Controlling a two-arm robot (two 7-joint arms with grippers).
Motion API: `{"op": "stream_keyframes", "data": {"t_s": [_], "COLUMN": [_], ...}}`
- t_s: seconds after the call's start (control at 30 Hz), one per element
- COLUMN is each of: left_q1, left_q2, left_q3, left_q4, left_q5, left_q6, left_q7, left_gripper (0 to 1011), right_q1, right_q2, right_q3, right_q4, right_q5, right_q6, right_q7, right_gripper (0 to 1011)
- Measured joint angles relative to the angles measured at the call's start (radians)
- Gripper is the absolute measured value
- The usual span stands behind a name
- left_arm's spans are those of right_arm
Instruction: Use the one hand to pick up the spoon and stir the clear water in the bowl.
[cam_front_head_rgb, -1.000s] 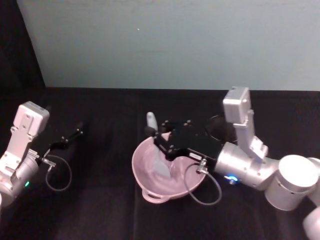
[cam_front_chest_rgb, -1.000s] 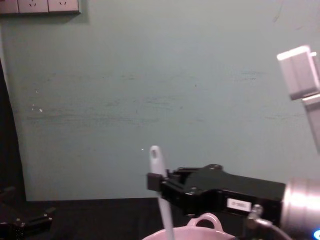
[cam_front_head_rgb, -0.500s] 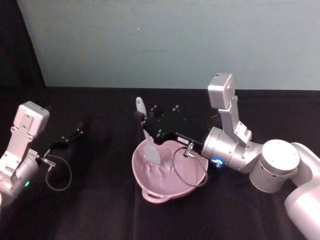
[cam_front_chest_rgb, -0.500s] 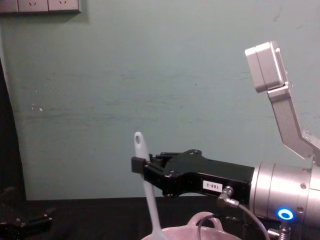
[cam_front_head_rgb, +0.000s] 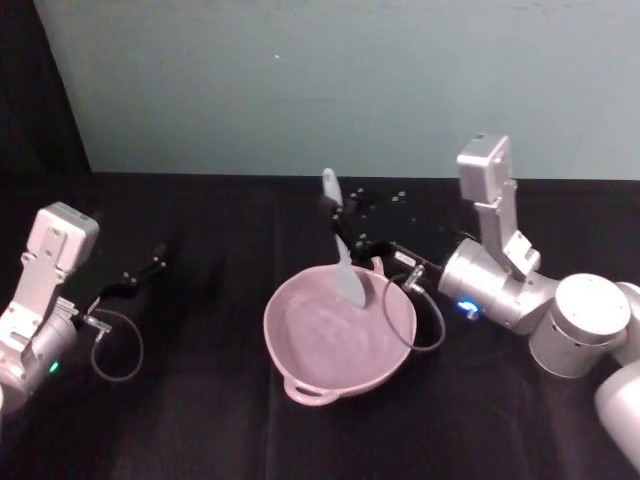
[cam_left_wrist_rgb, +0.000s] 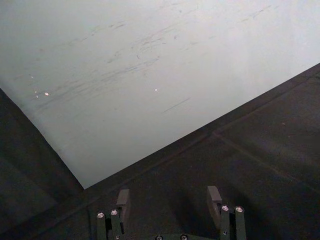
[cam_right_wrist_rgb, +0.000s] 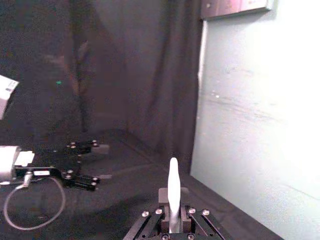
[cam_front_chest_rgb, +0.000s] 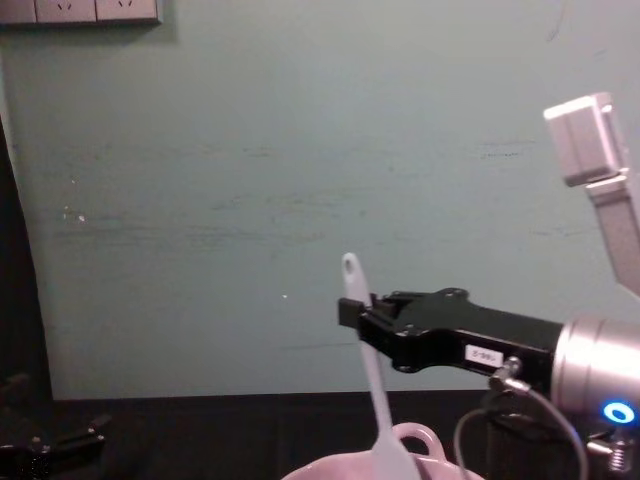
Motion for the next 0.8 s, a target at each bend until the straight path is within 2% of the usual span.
{"op": "stream_keyframes", "data": {"t_s": [0.2,0.4,0.6,0.8], "left_q1": [0.000,0.000,0.000,0.000], "left_q2": [0.000,0.000,0.000,0.000], "left_q3": [0.000,0.000,0.000,0.000], "left_q4": [0.000,0.000,0.000,0.000], "left_q5": [0.000,0.000,0.000,0.000], "left_q6": [0.000,0.000,0.000,0.000], "left_q7": [0.000,0.000,0.000,0.000], "left_gripper": [1005,1005,1005,1005], "right_q1": [-0.042,-0.100,-0.142,-0.145], "right_q2": [0.035,0.063,0.068,0.050], "right_q3": [0.035,0.052,0.047,0.024], "right_q4": [-0.054,-0.122,-0.172,-0.178], "right_q5": [-0.002,0.009,0.024,0.033], "right_q6": [0.017,0.035,0.033,0.017], "right_q7": [-0.021,-0.024,-0.009,0.019], "right_gripper": [126,126,127,127]}}
